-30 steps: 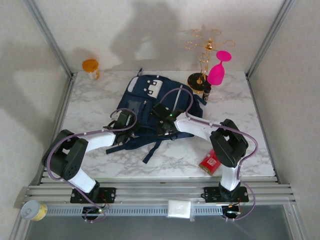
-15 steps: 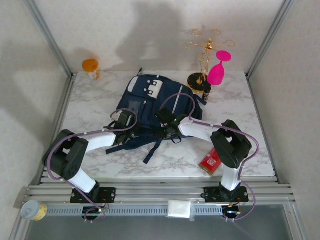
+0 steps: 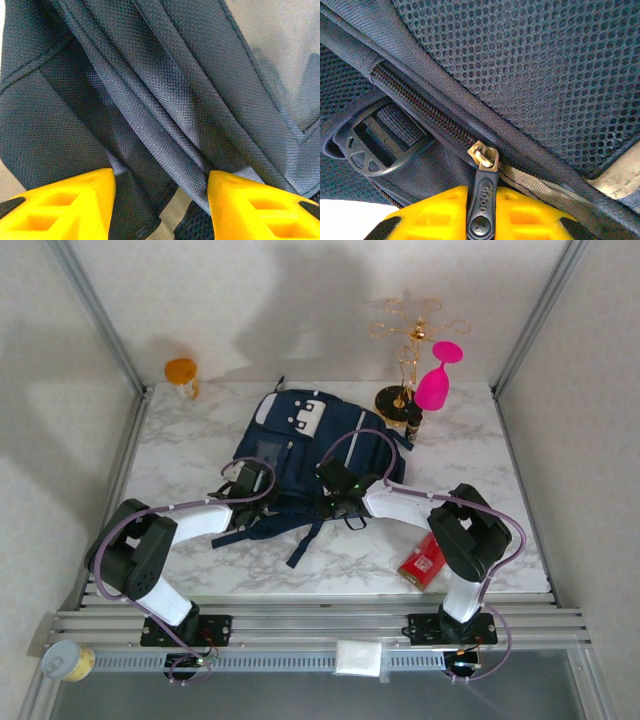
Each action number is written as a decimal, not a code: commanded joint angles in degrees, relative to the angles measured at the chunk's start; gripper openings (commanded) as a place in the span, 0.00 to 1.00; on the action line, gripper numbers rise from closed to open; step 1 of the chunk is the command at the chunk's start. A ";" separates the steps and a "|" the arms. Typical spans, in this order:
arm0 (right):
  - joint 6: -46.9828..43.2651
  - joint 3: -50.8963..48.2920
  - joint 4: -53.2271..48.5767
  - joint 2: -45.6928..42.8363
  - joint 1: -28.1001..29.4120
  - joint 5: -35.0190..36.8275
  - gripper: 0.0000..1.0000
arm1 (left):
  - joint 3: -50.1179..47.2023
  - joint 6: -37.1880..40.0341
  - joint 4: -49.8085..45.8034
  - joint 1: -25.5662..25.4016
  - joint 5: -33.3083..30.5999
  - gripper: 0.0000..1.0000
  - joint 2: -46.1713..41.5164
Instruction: Pack the student bag
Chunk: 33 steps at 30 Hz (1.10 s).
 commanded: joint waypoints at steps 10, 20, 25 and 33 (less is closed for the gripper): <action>0.79 -1.43 3.60 -1.16 -0.95 -2.24 0.29 | 0.47 -1.35 -5.34 -0.40 -3.22 0.52 2.63; 2.20 -3.36 7.24 -0.99 -2.54 -5.71 0.21 | 0.34 -1.41 -4.64 -0.44 -2.79 0.52 2.38; 1.82 -3.34 7.36 -3.64 -2.54 -4.95 0.09 | 0.27 -1.67 -5.15 -0.45 -3.50 0.52 2.37; 3.09 -2.59 0.56 -7.92 -2.50 -0.62 0.01 | 1.66 -1.67 -5.78 1.26 -4.91 0.52 4.42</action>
